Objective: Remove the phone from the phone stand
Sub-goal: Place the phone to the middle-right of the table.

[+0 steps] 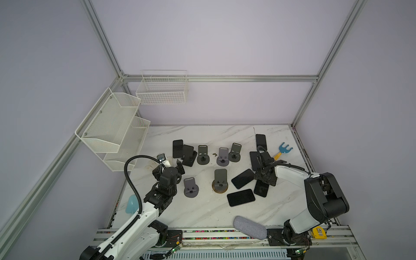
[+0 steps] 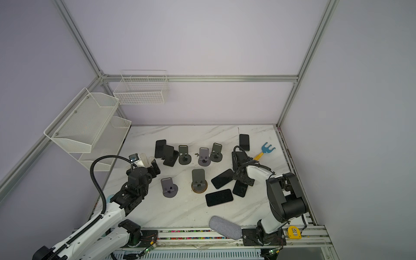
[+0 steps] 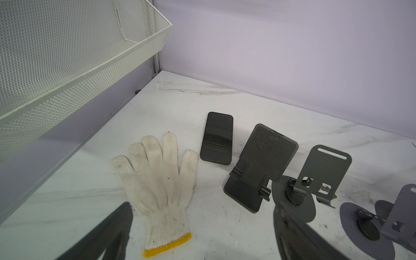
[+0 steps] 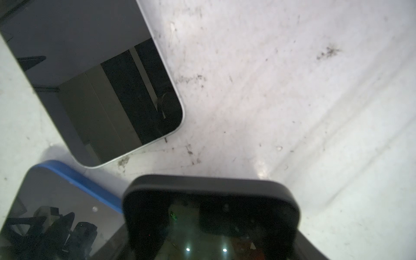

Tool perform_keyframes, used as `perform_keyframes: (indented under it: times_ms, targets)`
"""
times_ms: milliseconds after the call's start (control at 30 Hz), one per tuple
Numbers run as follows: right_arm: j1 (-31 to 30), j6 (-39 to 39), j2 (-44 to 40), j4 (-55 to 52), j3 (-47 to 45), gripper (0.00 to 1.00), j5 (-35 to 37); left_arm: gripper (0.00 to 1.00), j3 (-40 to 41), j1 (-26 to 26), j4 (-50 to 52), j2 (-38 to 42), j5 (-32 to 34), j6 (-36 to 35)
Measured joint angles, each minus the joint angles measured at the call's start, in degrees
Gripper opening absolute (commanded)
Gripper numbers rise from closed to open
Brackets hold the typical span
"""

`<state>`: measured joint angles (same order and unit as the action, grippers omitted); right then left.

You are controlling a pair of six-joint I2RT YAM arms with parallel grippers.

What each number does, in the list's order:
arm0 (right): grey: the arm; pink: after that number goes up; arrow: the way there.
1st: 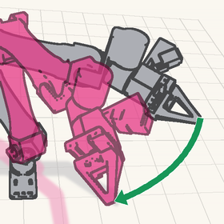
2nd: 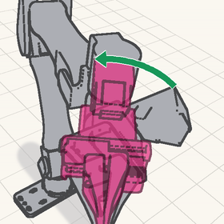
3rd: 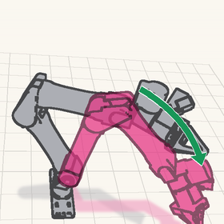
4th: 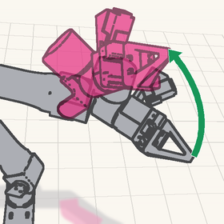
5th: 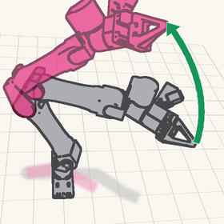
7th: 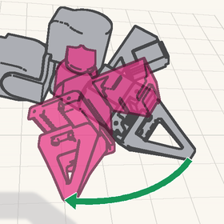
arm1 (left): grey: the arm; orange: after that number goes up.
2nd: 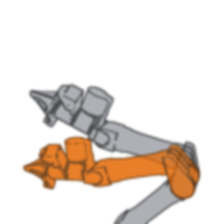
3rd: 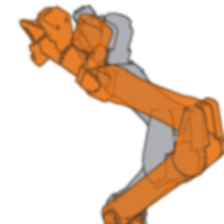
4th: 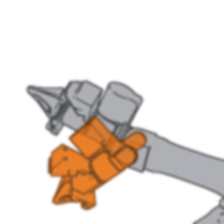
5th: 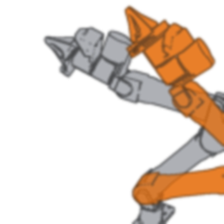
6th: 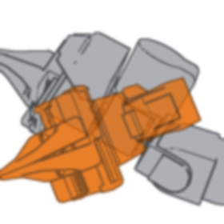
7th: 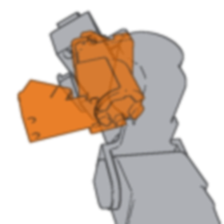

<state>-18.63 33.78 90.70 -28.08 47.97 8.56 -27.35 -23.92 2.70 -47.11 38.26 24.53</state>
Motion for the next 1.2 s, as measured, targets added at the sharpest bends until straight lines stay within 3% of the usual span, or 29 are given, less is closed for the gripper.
perform_keyframes:
  times_ms: [1200]
  targets:
    - [0.0, 0.0, -0.4, 0.6, -0.6, 0.72, 0.0, 0.96, 0.1, 0.0, -0.4, -0.7, -1.8, 0.4]
